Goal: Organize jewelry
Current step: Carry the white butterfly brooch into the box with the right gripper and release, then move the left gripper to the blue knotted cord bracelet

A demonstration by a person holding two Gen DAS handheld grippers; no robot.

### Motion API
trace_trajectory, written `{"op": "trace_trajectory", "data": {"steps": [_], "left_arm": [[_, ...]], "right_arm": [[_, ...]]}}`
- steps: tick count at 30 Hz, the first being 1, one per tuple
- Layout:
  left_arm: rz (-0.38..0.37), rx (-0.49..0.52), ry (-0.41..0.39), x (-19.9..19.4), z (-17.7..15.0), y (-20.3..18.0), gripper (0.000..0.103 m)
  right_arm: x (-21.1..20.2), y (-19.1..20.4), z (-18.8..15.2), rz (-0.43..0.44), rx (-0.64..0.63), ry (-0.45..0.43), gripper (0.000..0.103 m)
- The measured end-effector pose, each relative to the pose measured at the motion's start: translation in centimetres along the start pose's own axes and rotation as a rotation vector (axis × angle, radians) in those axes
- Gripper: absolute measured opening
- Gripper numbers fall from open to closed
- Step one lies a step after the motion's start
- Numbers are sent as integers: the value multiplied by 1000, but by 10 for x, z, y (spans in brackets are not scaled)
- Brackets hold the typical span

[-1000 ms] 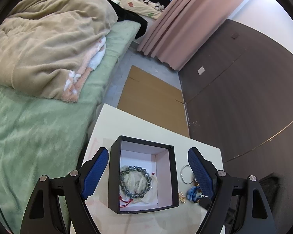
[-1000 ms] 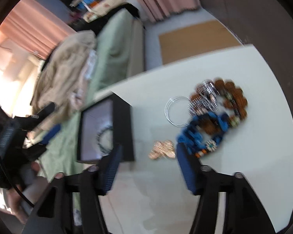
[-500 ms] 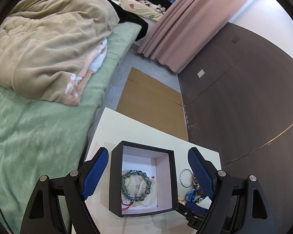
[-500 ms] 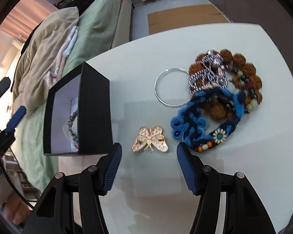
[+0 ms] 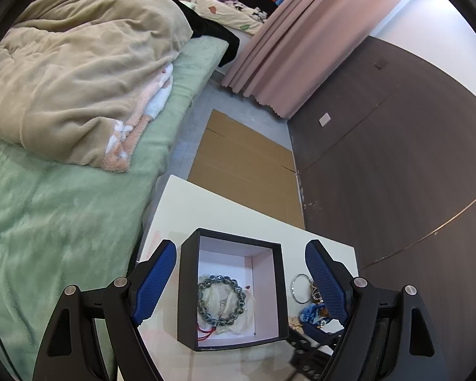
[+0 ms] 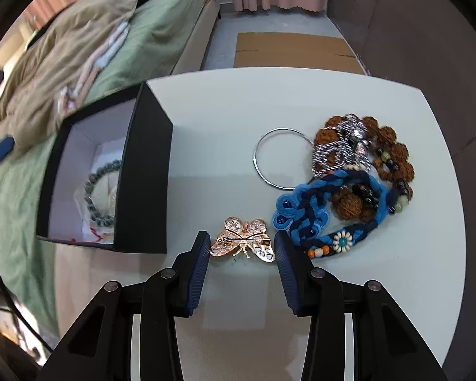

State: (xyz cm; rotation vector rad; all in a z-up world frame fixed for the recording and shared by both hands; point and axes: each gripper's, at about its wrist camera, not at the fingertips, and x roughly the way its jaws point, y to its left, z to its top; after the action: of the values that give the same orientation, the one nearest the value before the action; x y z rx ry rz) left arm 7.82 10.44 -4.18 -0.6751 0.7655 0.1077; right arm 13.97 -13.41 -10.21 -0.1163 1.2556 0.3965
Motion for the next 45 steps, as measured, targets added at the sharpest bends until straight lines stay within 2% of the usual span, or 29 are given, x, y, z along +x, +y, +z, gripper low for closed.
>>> {"op": "trace_trajectory", "data": {"steps": [3,8,11,14,21,25,27,29,32,45], "left_arm": [[-1,-4,-4,-3,-1,2,84],[1,15,1,-5,-2,1,84],[4,32,5,-6,-5,-1,84],[5,45,3,-6,-7,-4,84],[2,43,4,-6,-4,-5,84],[5,44,6,-3,-3,-4,84],[8,45,12,-2,-2,-3,84],[12,46,15,-1,-1,-4,84],[6,50,16,-1,-2,-5,84],[-29,132,35,1,-24,-36,84]], "right_arm": [[-20,-12,1,67,53,-60,43],[-56,-34,4,245,150,-201,43],[-63,-38,7,352,200,-246,43],[-63,-33,11,441,217,-256,43],[-51,11,24,566,199,-250,43],[-44,23,32,609,186,-242,44],[-36,23,35,646,206,-197,56],[-34,19,34,625,228,-187,62],[-39,11,32,553,230,-197,62],[-66,-57,11,404,370,-258,62]]}}
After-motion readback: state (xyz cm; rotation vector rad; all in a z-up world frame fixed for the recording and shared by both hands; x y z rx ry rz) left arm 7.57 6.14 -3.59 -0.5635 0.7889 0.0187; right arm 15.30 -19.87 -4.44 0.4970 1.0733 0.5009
